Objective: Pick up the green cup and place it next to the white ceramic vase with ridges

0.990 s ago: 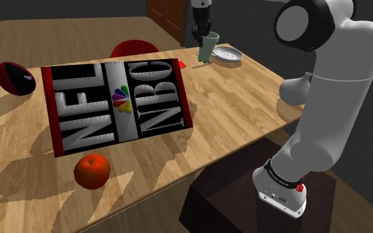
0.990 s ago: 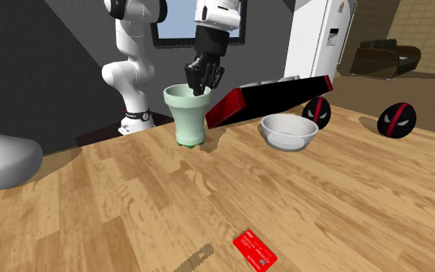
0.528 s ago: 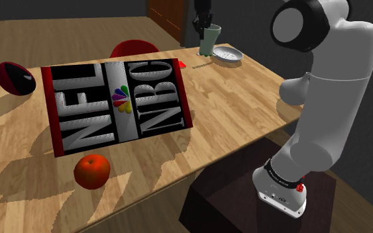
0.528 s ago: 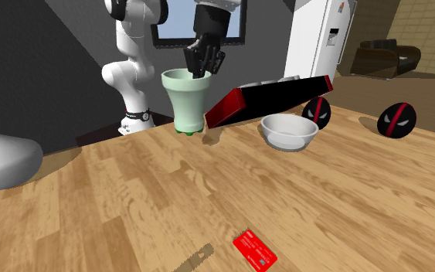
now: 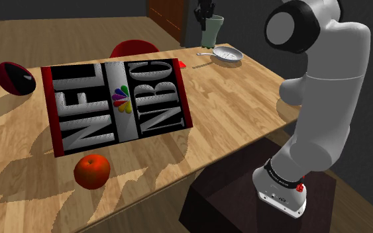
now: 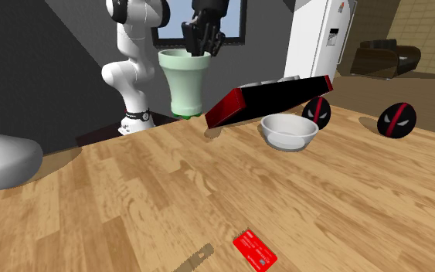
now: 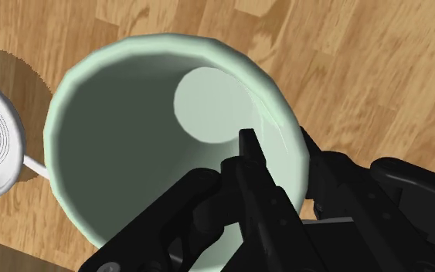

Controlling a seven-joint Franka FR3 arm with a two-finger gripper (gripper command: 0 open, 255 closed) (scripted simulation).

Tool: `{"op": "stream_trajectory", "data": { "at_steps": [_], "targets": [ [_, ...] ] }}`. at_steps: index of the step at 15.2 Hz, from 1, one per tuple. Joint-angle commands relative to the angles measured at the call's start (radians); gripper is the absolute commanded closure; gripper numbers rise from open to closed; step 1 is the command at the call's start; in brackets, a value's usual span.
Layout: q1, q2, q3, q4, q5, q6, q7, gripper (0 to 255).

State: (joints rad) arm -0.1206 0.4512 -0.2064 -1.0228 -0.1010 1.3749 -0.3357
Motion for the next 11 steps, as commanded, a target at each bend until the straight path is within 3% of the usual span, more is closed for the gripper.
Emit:
{"op": "stream_trajectory", "data": {
  "at_steps": [1,5,7,11],
  "targets": [
    [-0.005,0.025,-0.001,0.071,0.004,-0.045,-0.008,255],
    [-0.018,0.081,-0.002,0.212,0.012,-0.129,-0.022,255],
    [-0.018,-0.039,-0.011,0.019,-0.007,-0.052,-0.038,255],
    [-0.036,-0.203,-0.031,-0.225,-0.038,0.039,-0.080,255]
  ]
}}
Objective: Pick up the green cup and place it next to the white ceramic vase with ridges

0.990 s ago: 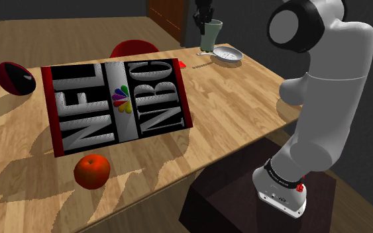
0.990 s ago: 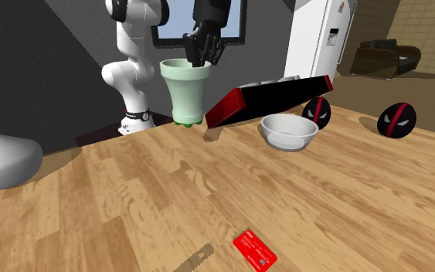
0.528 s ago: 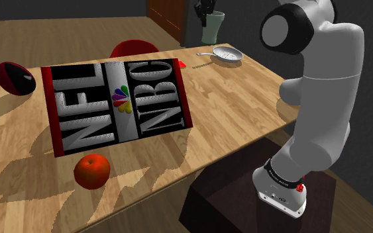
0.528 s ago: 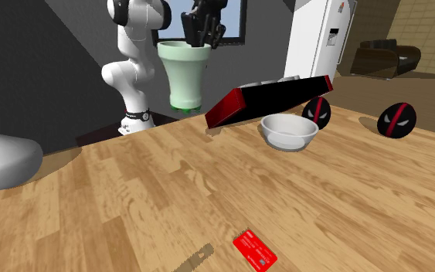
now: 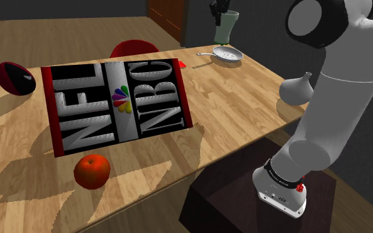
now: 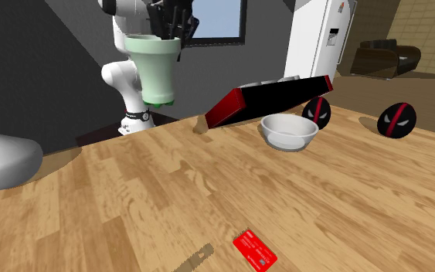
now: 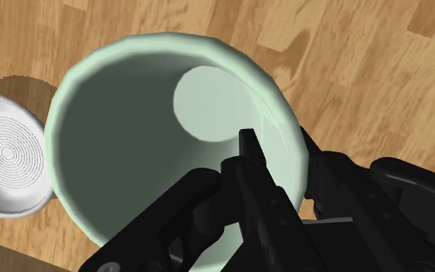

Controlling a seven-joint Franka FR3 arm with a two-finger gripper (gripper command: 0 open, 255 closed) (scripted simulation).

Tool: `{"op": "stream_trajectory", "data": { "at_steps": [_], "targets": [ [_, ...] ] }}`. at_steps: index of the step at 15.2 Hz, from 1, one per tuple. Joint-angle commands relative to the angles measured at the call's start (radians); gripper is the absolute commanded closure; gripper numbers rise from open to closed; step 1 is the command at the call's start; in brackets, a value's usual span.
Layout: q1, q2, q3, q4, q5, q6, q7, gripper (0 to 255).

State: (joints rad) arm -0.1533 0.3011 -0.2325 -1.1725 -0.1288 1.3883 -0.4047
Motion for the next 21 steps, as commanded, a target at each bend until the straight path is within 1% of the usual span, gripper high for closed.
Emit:
{"op": "stream_trajectory", "data": {
  "at_steps": [1,5,10,15,21],
  "targets": [
    [-0.009,-0.087,-0.011,-0.122,-0.018,0.042,-0.022,255],
    [-0.036,-0.205,-0.037,-0.280,-0.046,0.095,-0.073,255],
    [-0.076,-0.325,-0.075,-0.427,-0.083,0.142,-0.145,255],
    [-0.120,-0.421,-0.122,-0.534,-0.120,0.177,-0.227,255],
    [-0.175,-0.506,-0.188,-0.617,-0.164,0.209,-0.337,255]
  ]
}}
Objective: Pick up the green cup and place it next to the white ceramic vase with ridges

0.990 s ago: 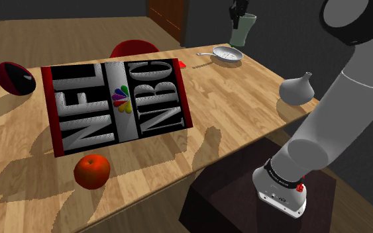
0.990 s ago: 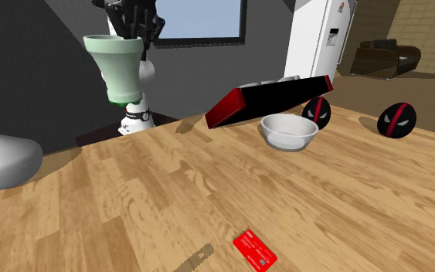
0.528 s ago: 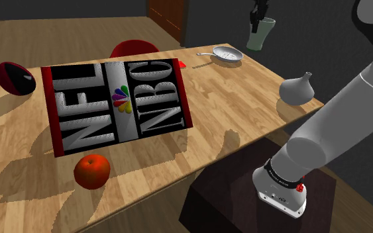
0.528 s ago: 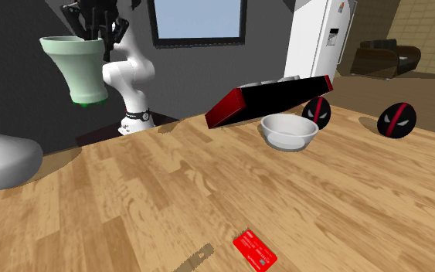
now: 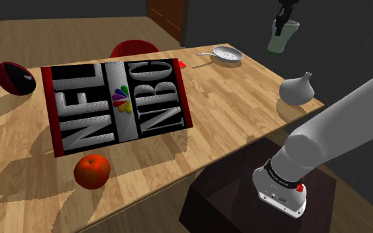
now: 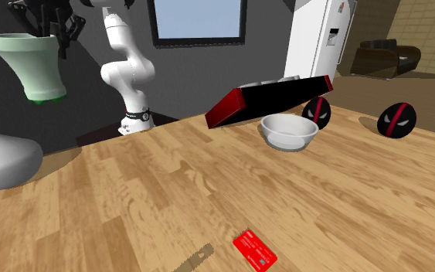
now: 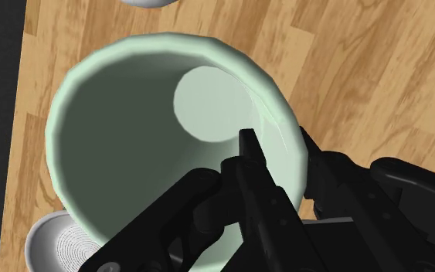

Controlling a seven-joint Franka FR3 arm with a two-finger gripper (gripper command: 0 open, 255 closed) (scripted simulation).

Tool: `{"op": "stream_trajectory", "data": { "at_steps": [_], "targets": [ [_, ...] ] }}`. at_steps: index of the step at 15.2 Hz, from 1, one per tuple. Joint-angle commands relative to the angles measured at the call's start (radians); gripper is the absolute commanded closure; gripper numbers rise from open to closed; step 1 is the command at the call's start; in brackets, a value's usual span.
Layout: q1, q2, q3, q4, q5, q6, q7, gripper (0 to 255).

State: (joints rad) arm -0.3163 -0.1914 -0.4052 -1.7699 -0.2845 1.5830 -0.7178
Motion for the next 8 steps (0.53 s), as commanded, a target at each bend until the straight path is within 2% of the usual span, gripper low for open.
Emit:
{"op": "stream_trajectory", "data": {
  "at_steps": [1,6,8],
  "targets": [
    [-0.021,-0.024,-0.028,-0.030,-0.015,0.019,-0.043,255],
    [-0.066,-0.062,-0.091,-0.060,-0.044,0.043,-0.143,255],
    [-0.067,-0.068,-0.092,-0.092,-0.048,0.068,-0.136,255]
  ]
}}
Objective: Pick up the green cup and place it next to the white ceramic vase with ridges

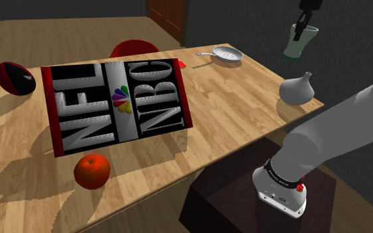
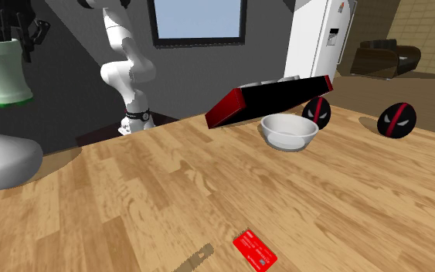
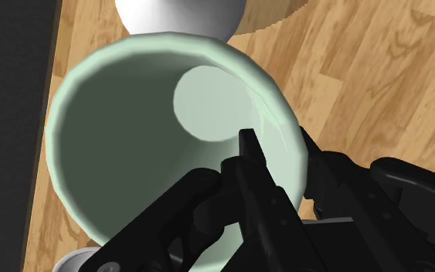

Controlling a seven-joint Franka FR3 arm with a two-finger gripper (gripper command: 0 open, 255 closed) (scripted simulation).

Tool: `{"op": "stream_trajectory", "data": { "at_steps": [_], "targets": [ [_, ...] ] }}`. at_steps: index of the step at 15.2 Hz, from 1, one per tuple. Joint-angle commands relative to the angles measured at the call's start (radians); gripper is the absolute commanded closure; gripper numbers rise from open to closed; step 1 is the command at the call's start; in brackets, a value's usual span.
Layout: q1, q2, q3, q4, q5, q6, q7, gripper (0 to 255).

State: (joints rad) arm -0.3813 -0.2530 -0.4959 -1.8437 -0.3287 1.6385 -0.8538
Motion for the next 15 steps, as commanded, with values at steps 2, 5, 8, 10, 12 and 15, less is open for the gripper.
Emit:
{"op": "stream_trajectory", "data": {
  "at_steps": [2,5,8,10,12,15],
  "targets": [
    [-0.003,-0.011,-0.003,-0.049,-0.007,0.039,0.007,255],
    [-0.005,-0.016,-0.006,-0.093,-0.012,0.077,0.017,255],
    [-0.007,-0.019,-0.010,-0.135,-0.016,0.116,0.026,255],
    [-0.009,-0.020,-0.012,-0.162,-0.019,0.142,0.031,255],
    [-0.010,-0.020,-0.015,-0.189,-0.021,0.168,0.037,255],
    [-0.012,-0.017,-0.020,-0.226,-0.025,0.207,0.044,255]
  ]
}}
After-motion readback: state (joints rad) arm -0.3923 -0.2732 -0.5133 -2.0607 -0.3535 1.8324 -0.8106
